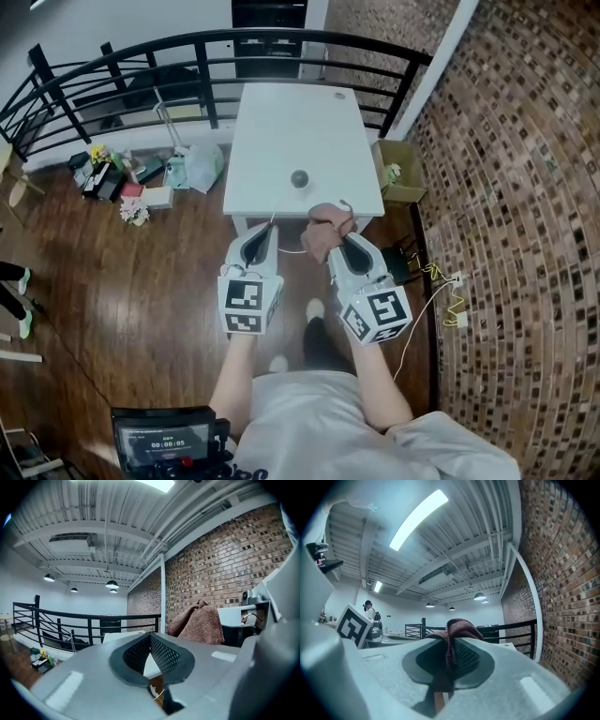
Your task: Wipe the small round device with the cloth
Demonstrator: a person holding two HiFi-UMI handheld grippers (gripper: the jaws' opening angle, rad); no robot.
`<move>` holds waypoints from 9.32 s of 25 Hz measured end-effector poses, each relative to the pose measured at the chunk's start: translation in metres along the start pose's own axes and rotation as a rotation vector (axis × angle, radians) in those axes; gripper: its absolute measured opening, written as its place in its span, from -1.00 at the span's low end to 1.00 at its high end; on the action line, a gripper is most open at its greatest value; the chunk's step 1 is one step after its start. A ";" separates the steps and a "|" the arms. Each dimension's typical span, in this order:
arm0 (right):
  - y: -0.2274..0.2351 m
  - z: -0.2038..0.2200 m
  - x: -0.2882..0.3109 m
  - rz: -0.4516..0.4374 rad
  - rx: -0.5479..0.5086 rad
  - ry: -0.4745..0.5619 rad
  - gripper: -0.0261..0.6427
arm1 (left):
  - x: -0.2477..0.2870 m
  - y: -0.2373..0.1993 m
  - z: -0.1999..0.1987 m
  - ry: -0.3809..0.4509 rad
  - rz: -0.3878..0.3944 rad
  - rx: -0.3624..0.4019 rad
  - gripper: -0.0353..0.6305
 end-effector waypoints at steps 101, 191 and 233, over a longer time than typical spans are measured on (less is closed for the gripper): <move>0.225 0.255 0.367 -0.697 0.642 -0.771 -0.82 | 0.360 -0.078 0.194 -0.414 0.187 -0.035 -0.85; 0.022 0.346 0.284 -0.818 -1.172 -1.219 -0.82 | 0.209 -0.287 0.152 -0.221 -0.236 -0.185 -0.84; 0.093 0.335 0.259 -0.617 -0.751 -1.351 -0.82 | 0.224 -0.267 0.129 -0.217 -0.131 -0.139 -0.84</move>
Point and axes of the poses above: the fingertips, and each gripper's own axes: x forward along the fingers, y to its right, z out of its underside, the point moved 2 cm from there along -x, backward along the fingers, and after that the axes turned 6 degrees about z, right-handed, at the moved point
